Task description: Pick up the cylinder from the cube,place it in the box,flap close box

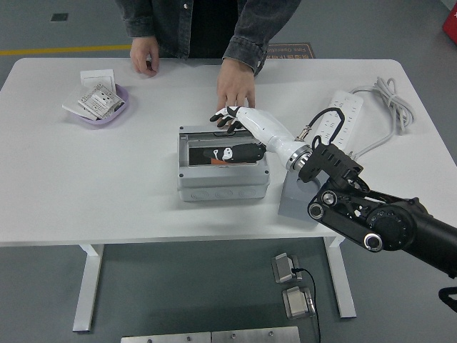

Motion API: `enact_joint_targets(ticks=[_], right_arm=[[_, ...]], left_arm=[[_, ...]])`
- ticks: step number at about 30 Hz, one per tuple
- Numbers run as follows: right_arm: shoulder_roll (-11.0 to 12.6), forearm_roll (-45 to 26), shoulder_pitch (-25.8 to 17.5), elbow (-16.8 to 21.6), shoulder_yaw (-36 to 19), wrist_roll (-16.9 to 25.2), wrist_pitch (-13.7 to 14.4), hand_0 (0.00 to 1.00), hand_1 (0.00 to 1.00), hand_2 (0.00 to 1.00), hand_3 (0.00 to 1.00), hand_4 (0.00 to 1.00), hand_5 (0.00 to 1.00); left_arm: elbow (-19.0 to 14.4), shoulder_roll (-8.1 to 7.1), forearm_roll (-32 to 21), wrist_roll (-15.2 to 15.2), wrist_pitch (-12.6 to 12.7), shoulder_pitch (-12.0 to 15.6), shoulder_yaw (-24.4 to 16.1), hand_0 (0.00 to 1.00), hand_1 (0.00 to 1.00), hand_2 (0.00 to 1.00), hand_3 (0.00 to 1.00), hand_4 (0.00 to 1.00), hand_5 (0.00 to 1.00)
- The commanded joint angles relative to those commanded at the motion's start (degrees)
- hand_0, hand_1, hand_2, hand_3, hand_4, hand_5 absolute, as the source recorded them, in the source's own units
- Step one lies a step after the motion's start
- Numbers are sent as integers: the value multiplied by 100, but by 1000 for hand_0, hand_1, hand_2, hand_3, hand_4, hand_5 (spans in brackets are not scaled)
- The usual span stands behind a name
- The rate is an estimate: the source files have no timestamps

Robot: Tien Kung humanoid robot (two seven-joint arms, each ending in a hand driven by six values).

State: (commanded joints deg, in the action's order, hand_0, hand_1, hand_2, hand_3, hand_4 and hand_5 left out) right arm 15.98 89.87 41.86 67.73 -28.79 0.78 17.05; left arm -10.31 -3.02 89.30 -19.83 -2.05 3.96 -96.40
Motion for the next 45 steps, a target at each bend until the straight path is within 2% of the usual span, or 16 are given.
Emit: enact_joint_targets(ticks=[35,41,45], right_arm=[[75,45,-449,137,-296,27,34,545,517,684,705,922,565],[138,247,-567,256,-594,-32,9,546,513,684,704,919,570],[224,509,-766,443,-1028,-112,-31,539,508,683,704,916,573]], left_arm=[[0,35,-29,-8,12,-8,15,639,657,530,612,643,371],[0,27,-19,-17,17,-16,-9,639,657,529,612,643,371],[0,16,0,-33,18,-9,-38,639,656,529,611,642,369]])
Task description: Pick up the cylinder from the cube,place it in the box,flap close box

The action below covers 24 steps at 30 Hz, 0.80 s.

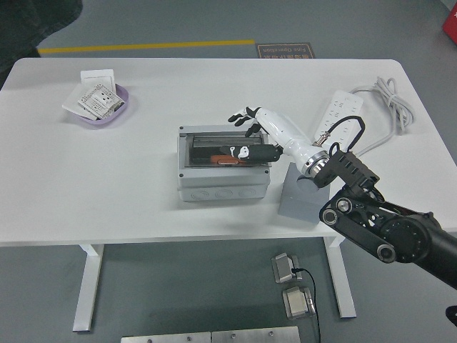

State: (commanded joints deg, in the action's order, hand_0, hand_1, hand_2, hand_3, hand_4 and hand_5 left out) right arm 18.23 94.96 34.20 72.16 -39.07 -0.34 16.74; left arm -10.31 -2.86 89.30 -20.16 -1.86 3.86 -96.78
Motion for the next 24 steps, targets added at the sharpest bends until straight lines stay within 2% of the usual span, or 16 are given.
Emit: enact_joint_targets(ticks=[6,10,18,24], right_arm=[[125,370,-463,329,-746,-49,16,537,504,682,701,915,575],[105,596,-877,592,-1315,-30,76,545,499,681,701,916,581],[-203,514,-1784,951,-2485,234,243,548,497,677,699,915,580],[-556,-132,-2559,1134,-3342,742,434,543,495,675,691,915,584]], left_arm=[[0,-17,8,-15,0,13,-17,638,656,529,611,642,370],[0,-29,25,-25,-1,19,-34,639,655,529,612,642,366],[0,-63,18,-23,0,-2,-37,638,655,529,612,641,364],[0,-100,42,-24,4,18,-71,638,655,529,611,641,364]])
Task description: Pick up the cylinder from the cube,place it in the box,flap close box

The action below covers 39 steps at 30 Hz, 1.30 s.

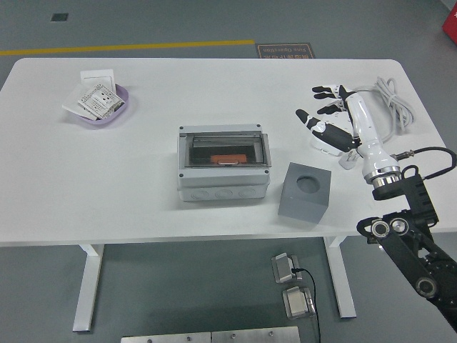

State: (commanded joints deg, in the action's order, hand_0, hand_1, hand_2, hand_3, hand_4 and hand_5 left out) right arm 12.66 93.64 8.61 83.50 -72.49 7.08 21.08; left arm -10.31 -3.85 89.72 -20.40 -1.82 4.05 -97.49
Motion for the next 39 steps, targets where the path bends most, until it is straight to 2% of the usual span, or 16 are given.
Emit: enact_joint_targets(ticks=[3,7,9,10,15,16,21,22,25,39], right_arm=[[-108,-380,-354,-31,-375,306,96,543,495,675,691,915,584],[-142,-988,-742,-214,-757,725,159,527,497,666,682,914,586],[-166,-1249,-833,-304,-832,851,161,527,497,666,682,914,586],[-196,-1382,-875,-349,-862,912,158,464,484,641,659,923,606],[-333,-1873,-1024,-474,-966,1101,135,464,484,641,659,923,606],[-351,-1923,-1043,-487,-985,1120,131,456,468,623,648,934,641],[-410,-2017,-1086,-486,-1151,1170,122,456,468,623,648,934,641],[-416,-2012,-1087,-479,-1194,1170,123,469,473,616,640,942,700],[-416,-1856,-1071,-443,-1389,1111,125,469,473,616,640,942,700],[-97,-1416,-804,-262,-2296,862,132,475,473,599,626,944,729]], left_arm=[[0,-9,16,0,-4,25,-10,638,655,529,611,641,364],[0,-35,47,-3,-14,62,-27,639,655,529,612,641,365],[0,-50,57,-5,-20,77,-34,639,655,529,612,641,365],[0,-61,63,-5,-23,86,-40,639,656,530,614,640,361],[0,-110,-4,0,-21,112,-19,639,656,530,614,640,361],[0,-119,-43,3,-15,114,-3,639,656,540,616,641,363],[0,-144,-302,24,32,126,78,639,656,540,616,641,363],[0,-146,-357,32,45,124,95,639,656,546,616,642,364],[0,-148,-554,77,102,108,153,639,656,546,616,642,364],[0,-99,-769,109,110,8,223,640,659,572,616,652,375]])
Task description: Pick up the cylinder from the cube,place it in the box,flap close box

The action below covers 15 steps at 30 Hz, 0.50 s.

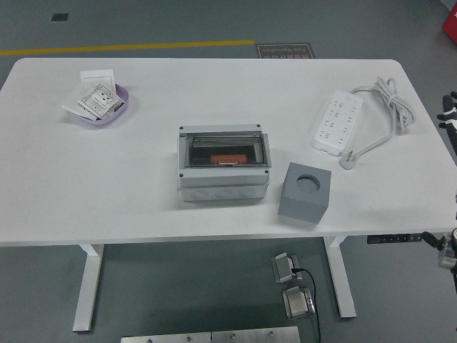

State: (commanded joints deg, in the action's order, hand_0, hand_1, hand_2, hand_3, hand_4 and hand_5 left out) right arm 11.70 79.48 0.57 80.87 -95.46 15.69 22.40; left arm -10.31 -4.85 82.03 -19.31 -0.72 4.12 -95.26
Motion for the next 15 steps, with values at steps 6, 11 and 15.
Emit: enact_joint_targets(ticks=[6,11,15], right_arm=[[34,77,-10,36,-30,-42,-3,475,468,596,622,943,720],[104,173,50,7,30,-84,-1,481,464,592,615,947,738],[182,229,63,44,17,-124,0,482,466,589,614,941,743]], left_arm=[[0,21,-81,-10,0,56,36,641,661,580,618,661,384],[0,79,-112,4,0,74,45,642,661,585,619,663,385],[0,110,-174,25,-3,84,85,642,661,585,619,665,388]])
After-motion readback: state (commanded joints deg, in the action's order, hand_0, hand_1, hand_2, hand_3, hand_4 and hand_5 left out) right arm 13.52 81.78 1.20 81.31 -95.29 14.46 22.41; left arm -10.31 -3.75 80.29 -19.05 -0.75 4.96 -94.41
